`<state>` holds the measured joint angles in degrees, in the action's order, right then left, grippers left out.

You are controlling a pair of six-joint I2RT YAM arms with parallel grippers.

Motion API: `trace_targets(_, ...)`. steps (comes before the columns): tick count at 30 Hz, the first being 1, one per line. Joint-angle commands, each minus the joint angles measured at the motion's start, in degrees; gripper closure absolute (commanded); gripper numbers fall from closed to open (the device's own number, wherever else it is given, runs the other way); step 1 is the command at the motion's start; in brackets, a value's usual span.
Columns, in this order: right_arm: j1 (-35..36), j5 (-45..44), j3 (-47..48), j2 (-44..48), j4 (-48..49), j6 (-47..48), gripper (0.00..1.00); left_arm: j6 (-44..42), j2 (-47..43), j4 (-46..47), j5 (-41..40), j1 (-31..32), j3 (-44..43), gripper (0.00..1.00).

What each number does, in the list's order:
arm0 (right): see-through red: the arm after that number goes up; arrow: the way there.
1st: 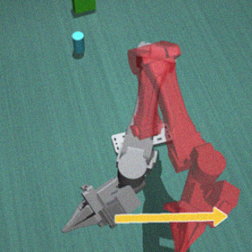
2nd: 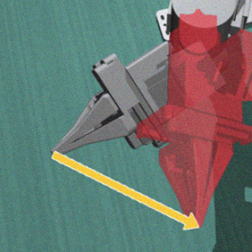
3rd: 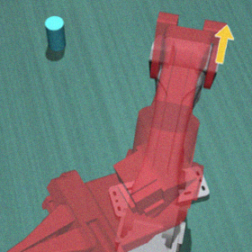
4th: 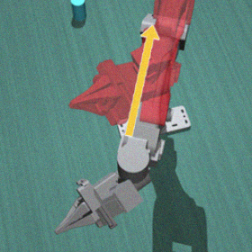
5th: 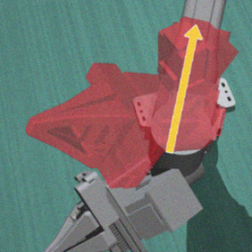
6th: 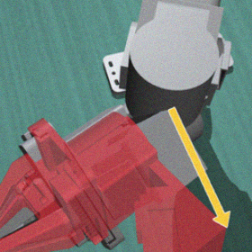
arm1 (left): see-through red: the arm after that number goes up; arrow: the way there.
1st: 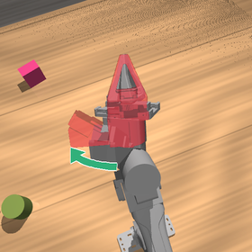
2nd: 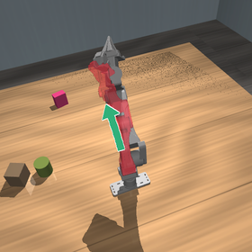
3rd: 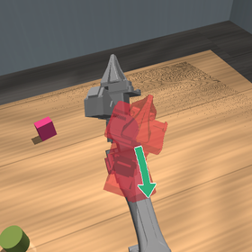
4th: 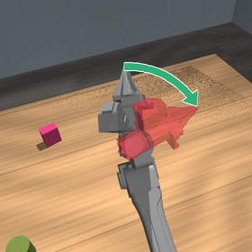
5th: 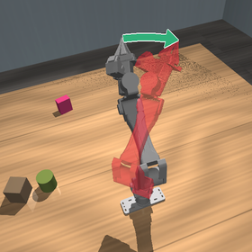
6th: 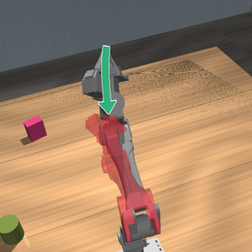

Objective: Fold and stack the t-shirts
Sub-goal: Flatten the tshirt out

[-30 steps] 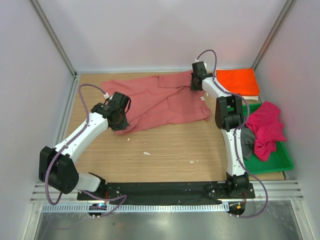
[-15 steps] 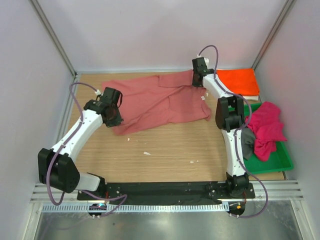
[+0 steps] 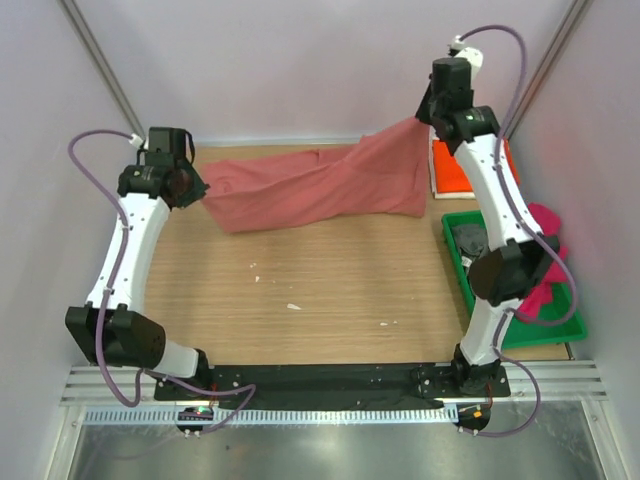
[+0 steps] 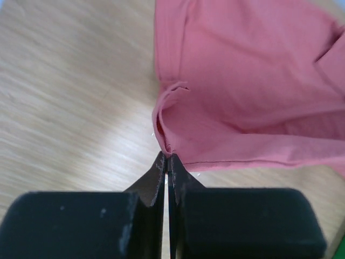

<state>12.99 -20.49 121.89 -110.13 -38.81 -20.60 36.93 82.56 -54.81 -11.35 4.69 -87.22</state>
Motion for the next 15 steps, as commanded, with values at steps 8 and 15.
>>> trace_targets(8, -0.25, 0.53, -2.08, 27.66, 1.18, -0.32, 0.99, -3.96, -2.58, -0.56, -5.34, -1.17, -23.5, 1.0)
trace_targets(15, -0.25, 9.06, -17.02, 50.16, 11.9, -0.93, 0.99, -9.85, -11.98, 1.97, -8.07, 0.32, -33.63, 1.0)
